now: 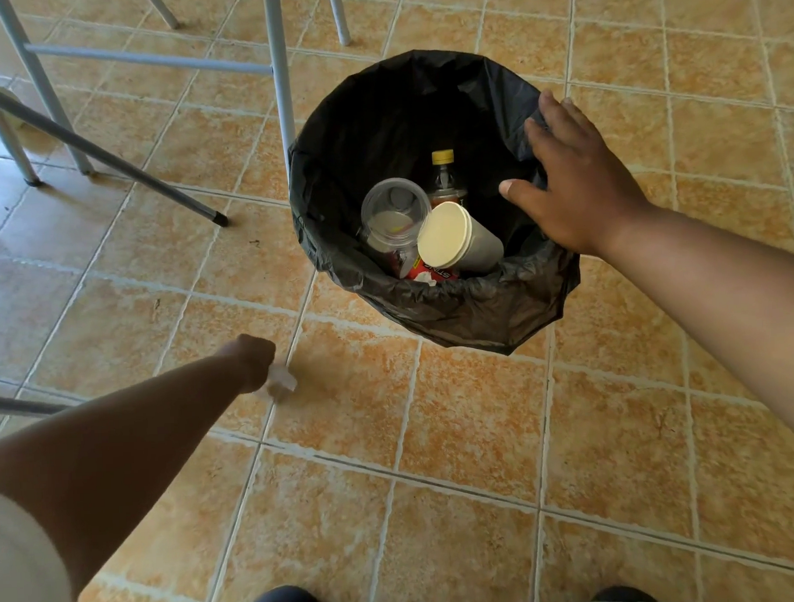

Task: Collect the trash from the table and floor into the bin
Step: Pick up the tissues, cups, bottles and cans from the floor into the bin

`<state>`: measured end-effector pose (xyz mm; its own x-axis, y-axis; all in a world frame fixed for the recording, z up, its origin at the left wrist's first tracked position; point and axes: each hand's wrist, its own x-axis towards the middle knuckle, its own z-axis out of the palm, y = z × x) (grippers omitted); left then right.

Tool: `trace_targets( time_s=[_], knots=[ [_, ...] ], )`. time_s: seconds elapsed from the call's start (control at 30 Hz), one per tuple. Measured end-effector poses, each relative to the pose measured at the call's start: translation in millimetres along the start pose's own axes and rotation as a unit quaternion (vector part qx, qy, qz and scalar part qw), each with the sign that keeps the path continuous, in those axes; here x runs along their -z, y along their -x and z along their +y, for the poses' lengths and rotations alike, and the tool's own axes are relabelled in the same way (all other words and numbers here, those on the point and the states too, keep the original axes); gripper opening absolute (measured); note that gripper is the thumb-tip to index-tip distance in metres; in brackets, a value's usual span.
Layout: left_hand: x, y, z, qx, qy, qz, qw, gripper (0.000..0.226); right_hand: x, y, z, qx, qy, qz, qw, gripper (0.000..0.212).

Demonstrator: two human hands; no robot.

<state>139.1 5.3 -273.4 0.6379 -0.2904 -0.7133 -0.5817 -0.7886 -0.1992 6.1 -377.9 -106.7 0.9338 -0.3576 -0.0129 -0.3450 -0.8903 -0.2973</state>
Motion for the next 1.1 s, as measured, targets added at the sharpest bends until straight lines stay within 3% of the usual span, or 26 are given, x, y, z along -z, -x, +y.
trace_targets(
  time_s=[0.1, 0.17, 0.3, 0.37, 0.43, 0.5, 0.6, 0.73, 0.8, 0.87, 1.0, 1.1],
  knots=[
    [26, -12, -7, 0.025, 0.177, 0.129, 0.975, 0.015, -1, 0, 0, 0.001, -0.005, 0.0, 1.0, 0.076],
    [55, -13, -13, 0.043, 0.298, 0.234, 0.924, 0.018, -1, 0, 0, 0.002, -0.008, 0.0, 1.0, 0.076],
    [124, 1, -13, 0.056, 0.428, 0.485, 0.76, 0.026, -2, 0, 1, 0.004, -0.007, 0.003, 1.0, 0.076],
    [160, 15, -3, 0.031, 0.514, 0.542, 0.664, 0.035, -2, 0, 1, 0.004, -0.009, 0.004, 1.0, 0.076],
    [192, 29, 12, 0.012, 0.55, 0.568, 0.612, 0.041, -2, 0, 1, 0.005, -0.011, 0.002, 1.0, 0.076],
    [217, 42, 32, -0.037, 0.538, 0.567, 0.623, 0.034, -2, 0, 1, 0.005, -0.009, 0.001, 1.0, 0.076],
    [234, 55, 64, -0.108, 0.499, 0.526, 0.681, 0.025, -2, 0, 2, 0.007, -0.008, 0.003, 1.0, 0.076],
    [238, 62, 100, -0.214, 0.438, 0.41, 0.771, 0.047, -2, 1, 2, 0.01, -0.008, 0.001, 1.0, 0.076],
    [234, 63, 106, -0.253, 0.414, 0.362, 0.796, 0.056, -1, 1, 2, 0.011, -0.01, 0.0, 1.0, 0.076],
    [229, 62, 105, -0.237, 0.398, 0.376, 0.802, 0.052, -1, 1, 2, 0.012, -0.011, 0.001, 1.0, 0.076],
    [226, 62, 84, -0.168, 0.35, 0.485, 0.783, 0.037, -3, 1, 2, 0.013, -0.014, 0.006, 1.0, 0.076],
    [222, 56, 65, -0.087, 0.265, 0.49, 0.826, 0.043, -2, 0, 2, 0.012, -0.027, 0.002, 1.0, 0.076]
  ],
)
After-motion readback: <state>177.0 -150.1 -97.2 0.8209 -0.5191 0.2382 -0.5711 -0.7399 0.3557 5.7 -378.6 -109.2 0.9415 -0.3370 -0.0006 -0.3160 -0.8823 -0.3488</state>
